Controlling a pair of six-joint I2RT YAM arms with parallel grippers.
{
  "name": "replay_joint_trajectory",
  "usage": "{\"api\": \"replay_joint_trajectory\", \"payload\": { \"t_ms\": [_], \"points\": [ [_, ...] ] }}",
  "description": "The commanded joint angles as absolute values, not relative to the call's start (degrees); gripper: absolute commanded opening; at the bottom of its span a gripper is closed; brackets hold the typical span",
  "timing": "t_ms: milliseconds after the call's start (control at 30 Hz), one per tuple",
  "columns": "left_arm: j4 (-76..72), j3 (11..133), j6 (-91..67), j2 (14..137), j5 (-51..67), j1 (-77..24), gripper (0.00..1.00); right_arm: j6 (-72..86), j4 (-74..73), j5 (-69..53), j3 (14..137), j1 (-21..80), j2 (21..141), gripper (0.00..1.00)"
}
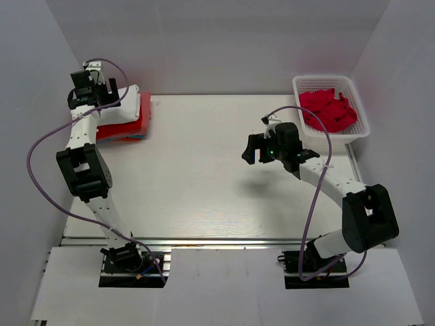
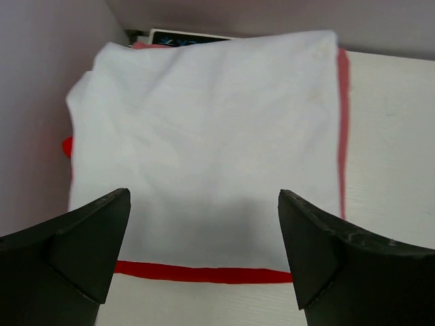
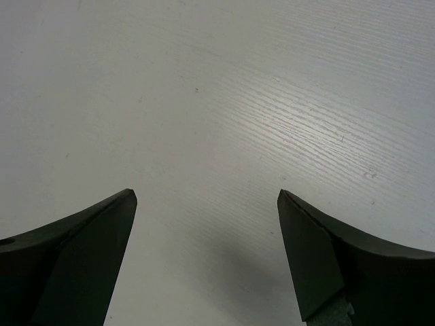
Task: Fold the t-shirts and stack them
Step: Put the neatly folded tshirt into the corner of the board with the left arm
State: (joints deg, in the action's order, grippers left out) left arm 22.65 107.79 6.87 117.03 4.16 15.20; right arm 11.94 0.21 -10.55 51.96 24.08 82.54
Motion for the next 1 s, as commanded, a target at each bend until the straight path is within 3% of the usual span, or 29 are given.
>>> {"api": "replay_joint_trajectory", "payload": {
  "t_ms": [0, 200, 400, 667, 967],
  "points": [
    [19.5, 104.8, 3.5, 110.3, 12.5, 14.6, 1.00, 12.4, 3.0, -12.0, 51.9, 24.1, 80.7, 0.90],
    [20.8, 97.7, -0.4, 104.5, 22.5, 12.3, 1.00, 12.9, 5.4, -12.2, 48.1, 24.0, 78.5, 0.90],
    [6.4, 68.9, -7.9, 85.8, 18.2, 1.2, 1.00, 15.0, 9.9, -7.1, 42.2, 23.9, 73.7, 0.90],
    [10.2, 60.8, -9.8, 79.6, 9.9, -16.9, 1.00, 17.2, 11.0, -2.7, 32.3, 23.8, 65.0, 0.90],
    [9.2, 54.6, -7.6, 72.9, 3.6, -22.8, 1.00, 17.4, 15.3, -1.1, 27.0, 24.0, 58.8, 0.90]
  ]
}}
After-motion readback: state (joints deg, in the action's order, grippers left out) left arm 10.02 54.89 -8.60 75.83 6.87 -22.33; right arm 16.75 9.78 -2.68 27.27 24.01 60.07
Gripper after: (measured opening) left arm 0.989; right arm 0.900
